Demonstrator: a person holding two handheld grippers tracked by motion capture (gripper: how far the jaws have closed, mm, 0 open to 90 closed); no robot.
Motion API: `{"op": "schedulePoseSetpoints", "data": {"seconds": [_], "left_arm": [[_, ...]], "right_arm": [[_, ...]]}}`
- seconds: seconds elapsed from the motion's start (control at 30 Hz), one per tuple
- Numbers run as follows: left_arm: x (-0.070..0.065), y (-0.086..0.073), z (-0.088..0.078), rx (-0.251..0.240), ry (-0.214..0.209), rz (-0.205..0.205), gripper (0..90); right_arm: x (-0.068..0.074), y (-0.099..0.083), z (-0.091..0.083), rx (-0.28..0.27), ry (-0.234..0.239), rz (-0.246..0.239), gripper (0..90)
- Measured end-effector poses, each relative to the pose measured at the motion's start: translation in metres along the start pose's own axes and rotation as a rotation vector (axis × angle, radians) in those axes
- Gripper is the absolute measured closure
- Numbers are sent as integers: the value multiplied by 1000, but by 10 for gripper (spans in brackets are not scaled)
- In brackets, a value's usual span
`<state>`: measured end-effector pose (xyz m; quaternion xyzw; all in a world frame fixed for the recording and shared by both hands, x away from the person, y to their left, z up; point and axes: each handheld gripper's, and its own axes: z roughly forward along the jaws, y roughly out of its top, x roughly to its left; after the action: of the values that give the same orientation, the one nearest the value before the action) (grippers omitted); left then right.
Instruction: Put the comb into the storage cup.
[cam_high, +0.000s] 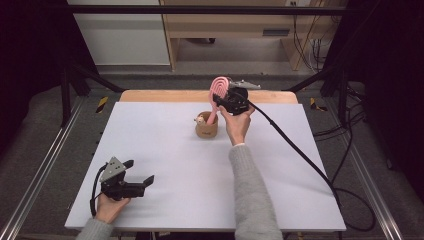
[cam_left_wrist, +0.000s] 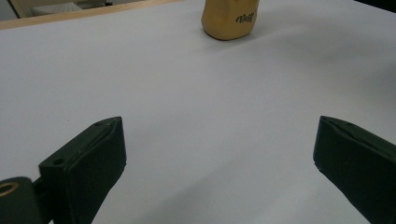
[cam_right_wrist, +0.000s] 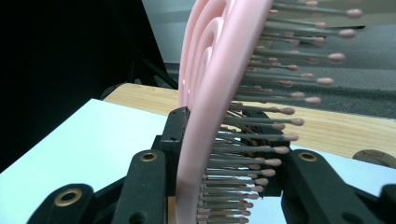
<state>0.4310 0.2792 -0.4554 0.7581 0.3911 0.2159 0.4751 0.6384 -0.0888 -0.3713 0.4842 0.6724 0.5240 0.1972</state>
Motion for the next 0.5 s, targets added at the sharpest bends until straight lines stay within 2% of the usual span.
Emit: {"op": "schedulePoseSetpoints", "data": {"seconds": [0.5], "left_arm": [[0, 0, 0, 0, 1, -1, 24]], "right_arm": [[-6, -5, 1, 3, -6, 23, 629]]}}
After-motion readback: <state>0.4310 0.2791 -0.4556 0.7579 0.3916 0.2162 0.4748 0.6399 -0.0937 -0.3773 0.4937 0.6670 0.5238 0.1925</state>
